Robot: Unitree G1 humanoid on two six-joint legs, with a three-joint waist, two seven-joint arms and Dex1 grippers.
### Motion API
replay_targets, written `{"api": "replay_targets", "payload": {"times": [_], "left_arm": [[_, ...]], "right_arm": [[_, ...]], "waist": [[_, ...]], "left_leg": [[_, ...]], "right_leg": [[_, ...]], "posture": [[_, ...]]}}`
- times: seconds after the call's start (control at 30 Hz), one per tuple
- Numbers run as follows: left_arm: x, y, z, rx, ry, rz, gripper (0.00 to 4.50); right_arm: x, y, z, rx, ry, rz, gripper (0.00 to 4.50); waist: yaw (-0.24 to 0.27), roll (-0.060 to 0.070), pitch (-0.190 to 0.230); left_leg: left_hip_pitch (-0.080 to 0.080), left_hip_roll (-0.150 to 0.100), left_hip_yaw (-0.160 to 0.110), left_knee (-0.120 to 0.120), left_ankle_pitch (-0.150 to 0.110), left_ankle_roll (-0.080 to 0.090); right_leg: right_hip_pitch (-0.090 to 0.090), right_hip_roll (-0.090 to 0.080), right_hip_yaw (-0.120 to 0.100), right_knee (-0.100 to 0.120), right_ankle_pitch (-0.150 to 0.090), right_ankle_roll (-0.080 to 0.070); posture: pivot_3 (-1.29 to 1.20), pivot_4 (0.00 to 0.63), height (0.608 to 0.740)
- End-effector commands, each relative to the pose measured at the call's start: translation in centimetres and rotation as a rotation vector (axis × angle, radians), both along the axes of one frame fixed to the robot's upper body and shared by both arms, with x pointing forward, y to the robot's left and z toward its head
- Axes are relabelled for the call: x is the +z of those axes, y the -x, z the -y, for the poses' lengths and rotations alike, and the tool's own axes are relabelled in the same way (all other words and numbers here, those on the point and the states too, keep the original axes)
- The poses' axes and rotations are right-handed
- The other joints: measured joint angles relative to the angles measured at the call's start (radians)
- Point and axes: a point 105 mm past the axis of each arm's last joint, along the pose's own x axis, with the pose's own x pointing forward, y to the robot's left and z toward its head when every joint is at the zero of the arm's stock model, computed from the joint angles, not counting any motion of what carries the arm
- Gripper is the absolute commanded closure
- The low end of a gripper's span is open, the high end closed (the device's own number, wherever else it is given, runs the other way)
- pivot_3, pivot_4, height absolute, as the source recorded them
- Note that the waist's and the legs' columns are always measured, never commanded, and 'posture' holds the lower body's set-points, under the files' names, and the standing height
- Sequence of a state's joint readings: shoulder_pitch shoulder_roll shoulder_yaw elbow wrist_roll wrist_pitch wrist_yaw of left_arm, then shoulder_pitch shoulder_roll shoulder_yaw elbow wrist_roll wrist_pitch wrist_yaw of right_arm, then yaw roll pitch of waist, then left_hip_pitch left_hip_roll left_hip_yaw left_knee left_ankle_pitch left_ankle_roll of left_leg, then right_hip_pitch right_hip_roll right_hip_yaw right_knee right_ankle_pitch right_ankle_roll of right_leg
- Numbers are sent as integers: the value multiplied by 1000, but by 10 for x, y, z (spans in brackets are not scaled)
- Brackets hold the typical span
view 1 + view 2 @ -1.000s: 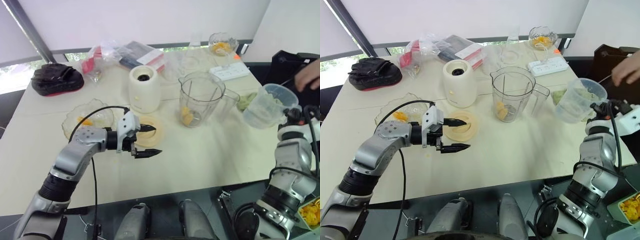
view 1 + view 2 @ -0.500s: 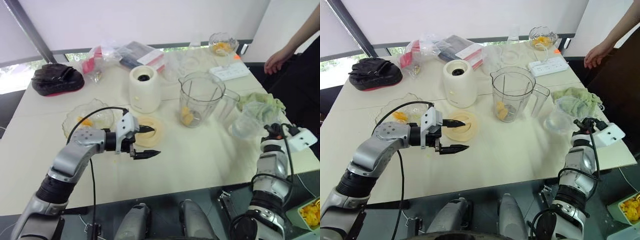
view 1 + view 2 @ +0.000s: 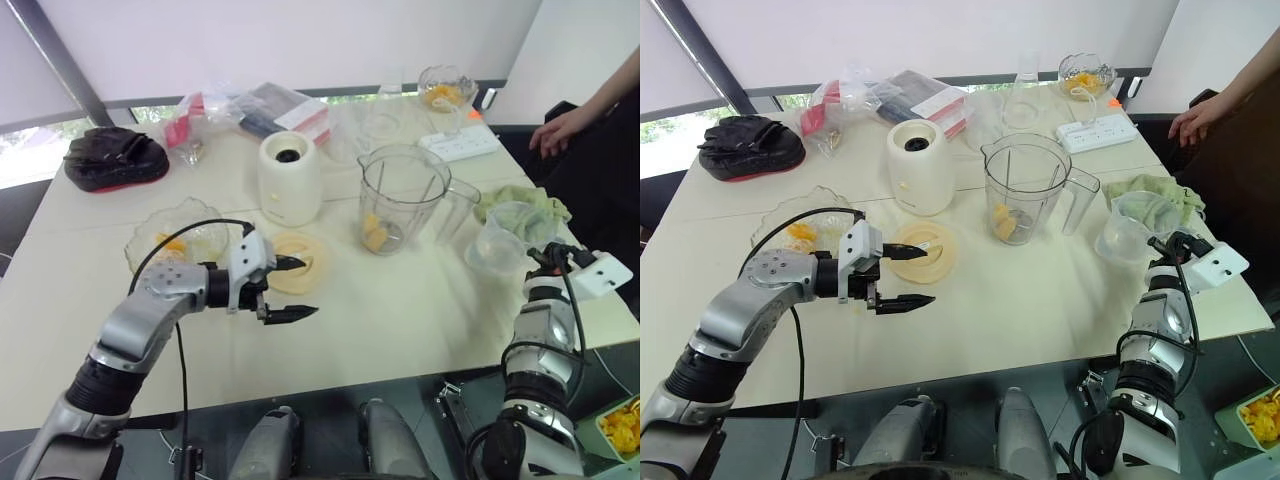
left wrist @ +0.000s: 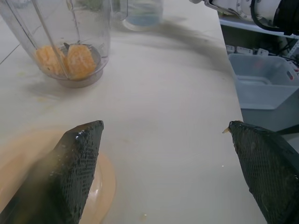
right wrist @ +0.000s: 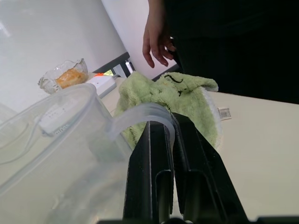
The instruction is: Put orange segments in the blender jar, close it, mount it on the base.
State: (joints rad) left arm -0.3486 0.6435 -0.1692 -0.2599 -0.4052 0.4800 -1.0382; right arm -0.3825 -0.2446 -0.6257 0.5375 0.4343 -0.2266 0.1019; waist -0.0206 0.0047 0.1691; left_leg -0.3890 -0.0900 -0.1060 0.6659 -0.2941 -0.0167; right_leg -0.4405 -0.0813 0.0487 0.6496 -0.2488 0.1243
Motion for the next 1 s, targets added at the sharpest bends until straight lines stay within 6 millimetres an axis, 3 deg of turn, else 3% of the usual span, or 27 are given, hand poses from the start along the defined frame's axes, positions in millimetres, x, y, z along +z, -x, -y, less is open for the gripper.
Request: {"api": "replay_targets", "payload": {"times": [0.03, 0.27, 0.47, 0.83, 0.93, 1.0], "left_arm": [[11, 1, -1, -4, 5, 46, 0], [10, 3, -1, -4, 1, 41, 0], [9, 1, 0, -13, -3, 44, 0], [9, 0, 4, -30, -4, 46, 0], [8, 0, 4, -31, -4, 46, 0], [8, 1, 4, -31, -4, 47, 0]], "right_arm": [[5, 2, -2, 1, 35, 27, 4472], [-18, 14, -5, -13, 28, -41, 4472], [-20, 19, -3, -15, 28, -63, 4472], [-16, 19, 2, -19, 34, -88, 4472], [-15, 18, 2, -17, 40, -93, 3562], [-14, 18, 3, -25, 52, -103, 2568]], "waist": [[0, 0, 0], [1, -1, 0], [3, -1, 0], [4, -1, 0], [4, -1, 0], [3, -1, 0]], "left_leg": [[0, 0, 0, 0, 0, 0], [2, 0, 0, 0, 0, 0], [15, 0, -1, -2, -3, 5], [16, 0, -1, -2, -3, 5], [16, 0, -1, -2, -3, 5], [16, 0, -1, -2, -3, 5]], "right_leg": [[0, 0, 0, 0, 0, 0], [2, 0, 0, 0, 0, 0], [16, 0, 0, -3, 0, 0], [16, 1, 0, -3, 0, 0], [16, 0, 0, -3, 0, 0], [16, 0, 0, -3, 0, 0]], "posture": [[0, 150, 740], [0, 150, 740], [0, 150, 740], [0, 150, 740], [0, 150, 740], [0, 150, 740]]}}
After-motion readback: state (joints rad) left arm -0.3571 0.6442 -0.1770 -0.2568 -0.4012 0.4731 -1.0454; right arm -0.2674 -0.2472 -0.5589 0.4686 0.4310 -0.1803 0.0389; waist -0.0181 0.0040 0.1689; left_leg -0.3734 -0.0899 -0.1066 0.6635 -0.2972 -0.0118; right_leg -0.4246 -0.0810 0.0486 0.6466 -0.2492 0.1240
